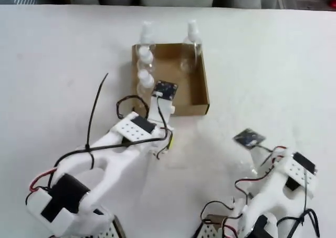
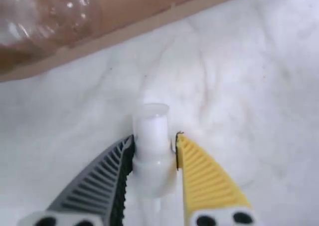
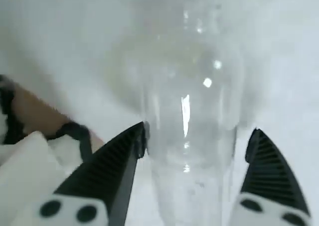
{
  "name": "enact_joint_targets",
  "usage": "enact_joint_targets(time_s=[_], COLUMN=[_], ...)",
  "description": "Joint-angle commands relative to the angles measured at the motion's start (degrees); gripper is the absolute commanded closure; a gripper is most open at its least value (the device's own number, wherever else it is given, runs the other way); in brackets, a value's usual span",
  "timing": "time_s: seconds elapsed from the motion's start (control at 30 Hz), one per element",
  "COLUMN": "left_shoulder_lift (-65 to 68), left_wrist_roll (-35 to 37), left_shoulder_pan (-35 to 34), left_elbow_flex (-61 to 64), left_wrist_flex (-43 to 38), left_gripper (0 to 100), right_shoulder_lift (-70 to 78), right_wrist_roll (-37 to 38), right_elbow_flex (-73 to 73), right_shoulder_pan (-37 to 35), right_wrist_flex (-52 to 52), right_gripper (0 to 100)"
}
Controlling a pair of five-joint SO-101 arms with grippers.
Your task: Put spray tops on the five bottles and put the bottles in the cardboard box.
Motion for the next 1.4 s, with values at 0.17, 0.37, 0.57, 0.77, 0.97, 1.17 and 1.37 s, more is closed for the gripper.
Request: enact_joint_targets(time_s=[0.17, 0.37, 0.57, 0.77, 0.97, 1.17, 1.37], left_shoulder_lift=[-3.47, -3.47, -3.47, -3.47, -3.47, -3.47, -3.47], left_wrist_roll=[-0.53, -0.53, -0.53, -0.53, -0.53, -0.53, -0.62], left_shoulder_pan=[-0.66, -0.66, -0.66, -0.66, -0.66, -0.66, -0.66], left_elbow_flex=[0.09, 0.09, 0.18, 0.18, 0.18, 0.18, 0.18], left_wrist_flex=[-0.62, -0.62, -0.62, -0.62, -0.79, -0.79, -0.97], left_gripper=[98, 98, 98, 98, 98, 98, 98], right_shoulder_lift=[-0.4, -0.4, -0.48, -0.48, 0.04, 0.13, 0.22], right_wrist_roll=[-0.7, -0.7, -0.88, -0.53, -0.53, -0.53, -0.26], right_elbow_flex=[-12.31, -14.68, -16.0, -21.1, -16.7, -10.11, -7.56], right_shoulder_pan=[9.01, 7.25, 1.45, -2.24, -9.36, -12.26, -12.35], right_wrist_flex=[-0.13, 0.4, 0.57, 8.31, 6.9, -2.42, -6.55], right_gripper=[71.5, 71.4, 71.2, 64.9, 62.8, 62.9, 62.9])
